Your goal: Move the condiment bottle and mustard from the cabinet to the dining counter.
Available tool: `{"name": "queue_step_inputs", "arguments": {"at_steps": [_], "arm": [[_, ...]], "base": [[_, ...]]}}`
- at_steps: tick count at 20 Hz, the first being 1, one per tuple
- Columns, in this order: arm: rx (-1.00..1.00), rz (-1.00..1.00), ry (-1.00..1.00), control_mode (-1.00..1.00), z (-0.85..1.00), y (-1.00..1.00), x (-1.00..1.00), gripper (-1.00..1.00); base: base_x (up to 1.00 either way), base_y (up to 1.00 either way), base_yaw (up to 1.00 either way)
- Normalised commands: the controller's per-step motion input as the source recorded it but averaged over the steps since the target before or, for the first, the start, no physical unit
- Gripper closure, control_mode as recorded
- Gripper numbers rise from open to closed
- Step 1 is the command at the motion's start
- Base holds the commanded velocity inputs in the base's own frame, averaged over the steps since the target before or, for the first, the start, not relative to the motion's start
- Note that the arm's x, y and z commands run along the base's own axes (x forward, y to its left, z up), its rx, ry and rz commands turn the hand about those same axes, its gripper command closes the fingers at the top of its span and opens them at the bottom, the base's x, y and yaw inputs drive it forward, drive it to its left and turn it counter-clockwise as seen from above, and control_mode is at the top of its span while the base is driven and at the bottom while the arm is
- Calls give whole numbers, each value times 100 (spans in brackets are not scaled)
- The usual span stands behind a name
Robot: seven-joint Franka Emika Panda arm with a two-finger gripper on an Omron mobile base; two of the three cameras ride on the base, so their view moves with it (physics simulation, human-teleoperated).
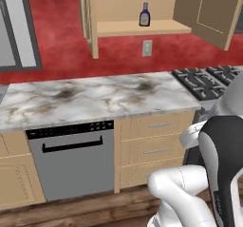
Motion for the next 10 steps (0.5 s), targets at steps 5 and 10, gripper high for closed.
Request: {"name": "queue_step_inputs", "arguments": {"at_steps": [5,10], "arm": [[0,0,0,100,0,0,0,-100],[0,0,0,100,0,0,0,-100]], "base": [[58,-27,0],[90,-21,0]]}}
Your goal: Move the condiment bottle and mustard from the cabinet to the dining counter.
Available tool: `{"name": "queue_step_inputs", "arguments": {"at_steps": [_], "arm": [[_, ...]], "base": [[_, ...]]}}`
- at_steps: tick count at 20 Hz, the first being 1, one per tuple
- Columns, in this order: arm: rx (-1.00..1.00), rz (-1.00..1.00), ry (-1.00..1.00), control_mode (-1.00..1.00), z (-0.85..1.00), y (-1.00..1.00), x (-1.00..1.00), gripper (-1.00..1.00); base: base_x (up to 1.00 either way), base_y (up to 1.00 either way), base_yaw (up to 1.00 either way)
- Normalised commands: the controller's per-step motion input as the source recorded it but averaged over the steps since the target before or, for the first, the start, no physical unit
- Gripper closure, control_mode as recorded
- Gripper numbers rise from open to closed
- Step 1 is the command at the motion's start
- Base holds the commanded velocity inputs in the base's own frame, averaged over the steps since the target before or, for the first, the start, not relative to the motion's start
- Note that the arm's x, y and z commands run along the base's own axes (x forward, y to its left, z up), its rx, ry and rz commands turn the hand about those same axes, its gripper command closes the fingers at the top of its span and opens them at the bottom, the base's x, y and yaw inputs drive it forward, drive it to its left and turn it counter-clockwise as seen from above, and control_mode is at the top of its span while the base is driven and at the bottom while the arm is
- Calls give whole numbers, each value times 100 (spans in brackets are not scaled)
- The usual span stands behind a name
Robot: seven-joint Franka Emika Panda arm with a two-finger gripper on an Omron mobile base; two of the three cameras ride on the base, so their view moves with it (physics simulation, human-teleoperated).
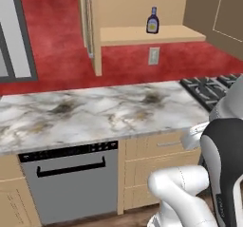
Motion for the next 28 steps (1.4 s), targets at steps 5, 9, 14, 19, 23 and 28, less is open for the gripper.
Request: {"name": "queue_step_inputs", "arguments": {"at_steps": [5,9,14,19,23,28], "arm": [[0,0,0,100,0,0,0,-100],[0,0,0,100,0,0,0,-100],[0,0,0,100,0,0,0,-100],[0,0,0,100,0,0,0,-100],[0,0,0,100,0,0,0,-100],[0,0,0,100,0,0,0,-100]], "base": [[85,-28,0],[55,-56,-3],[35,-65,-8],[41,-22,-9],[27,0,0],[22,0,-2]]}}
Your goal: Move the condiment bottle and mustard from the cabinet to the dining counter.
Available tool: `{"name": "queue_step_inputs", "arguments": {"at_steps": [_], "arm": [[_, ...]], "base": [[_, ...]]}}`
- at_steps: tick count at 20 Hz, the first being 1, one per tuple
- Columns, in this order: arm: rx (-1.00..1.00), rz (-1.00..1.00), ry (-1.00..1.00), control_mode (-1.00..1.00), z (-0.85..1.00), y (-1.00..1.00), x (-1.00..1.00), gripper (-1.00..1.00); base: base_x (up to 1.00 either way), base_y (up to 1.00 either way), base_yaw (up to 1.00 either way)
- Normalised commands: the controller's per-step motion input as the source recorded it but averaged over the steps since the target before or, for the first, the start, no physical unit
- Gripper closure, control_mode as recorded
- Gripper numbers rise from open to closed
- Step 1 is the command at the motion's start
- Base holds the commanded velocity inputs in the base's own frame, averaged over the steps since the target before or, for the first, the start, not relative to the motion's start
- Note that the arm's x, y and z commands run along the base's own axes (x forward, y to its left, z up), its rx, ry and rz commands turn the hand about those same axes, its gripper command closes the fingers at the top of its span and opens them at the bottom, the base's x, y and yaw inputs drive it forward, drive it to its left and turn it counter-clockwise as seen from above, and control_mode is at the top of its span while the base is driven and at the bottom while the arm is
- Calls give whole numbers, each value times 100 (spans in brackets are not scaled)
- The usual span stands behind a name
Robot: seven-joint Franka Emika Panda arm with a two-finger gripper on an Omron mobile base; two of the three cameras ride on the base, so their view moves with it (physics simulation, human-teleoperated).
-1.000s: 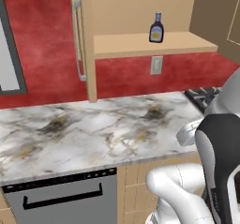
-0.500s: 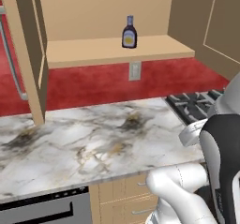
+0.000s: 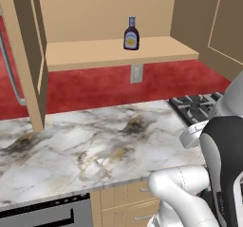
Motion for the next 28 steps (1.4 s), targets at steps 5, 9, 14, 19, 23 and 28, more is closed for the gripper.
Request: {"name": "queue_step_inputs", "arguments": {"at_steps": [5,9,14,19,23,28], "arm": [[0,0,0,100,0,0,0,-100],[0,0,0,100,0,0,0,-100],[2,10,2,-100,0,0,30,-100],[0,14,-3,-100,14,0,2,-100],[0,1,-8,-100,32,0,0,-100],[1,0,-14,-100,38,1,0,-100]], "base": [[5,0,0],[7,0,0],[0,0,0],[0,0,0],[0,0,0],[0,0,0]]}}
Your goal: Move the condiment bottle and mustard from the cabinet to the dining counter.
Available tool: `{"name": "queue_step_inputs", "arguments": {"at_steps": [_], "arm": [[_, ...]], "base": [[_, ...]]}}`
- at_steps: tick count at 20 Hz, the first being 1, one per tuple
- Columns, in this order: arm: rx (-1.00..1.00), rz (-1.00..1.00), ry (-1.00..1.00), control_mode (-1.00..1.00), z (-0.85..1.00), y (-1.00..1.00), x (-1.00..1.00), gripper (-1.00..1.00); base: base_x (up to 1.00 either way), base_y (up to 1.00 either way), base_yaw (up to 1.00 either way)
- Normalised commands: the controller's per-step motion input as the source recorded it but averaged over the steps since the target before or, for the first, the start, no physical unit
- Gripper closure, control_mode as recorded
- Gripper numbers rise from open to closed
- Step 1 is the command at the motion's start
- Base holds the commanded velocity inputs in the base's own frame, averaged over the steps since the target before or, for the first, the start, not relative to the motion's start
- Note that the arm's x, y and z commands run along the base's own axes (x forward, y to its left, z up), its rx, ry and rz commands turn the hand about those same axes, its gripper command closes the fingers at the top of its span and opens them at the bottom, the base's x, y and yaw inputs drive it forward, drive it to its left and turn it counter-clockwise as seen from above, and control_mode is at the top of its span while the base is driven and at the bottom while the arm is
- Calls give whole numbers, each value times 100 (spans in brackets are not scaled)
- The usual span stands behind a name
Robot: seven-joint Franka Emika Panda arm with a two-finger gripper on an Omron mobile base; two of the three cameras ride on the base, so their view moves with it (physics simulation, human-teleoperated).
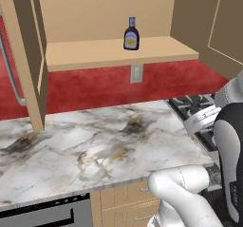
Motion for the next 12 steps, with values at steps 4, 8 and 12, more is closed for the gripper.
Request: {"name": "queue_step_inputs", "arguments": {"at_steps": [4,8,12], "arm": [[7,0,-24,-100,26,3,1,-100],[18,-1,-28,-100,13,5,9,-100],[22,-3,-26,-100,12,9,18,-100]], "base": [[0,0,0],[0,0,0],[0,0,0]]}}
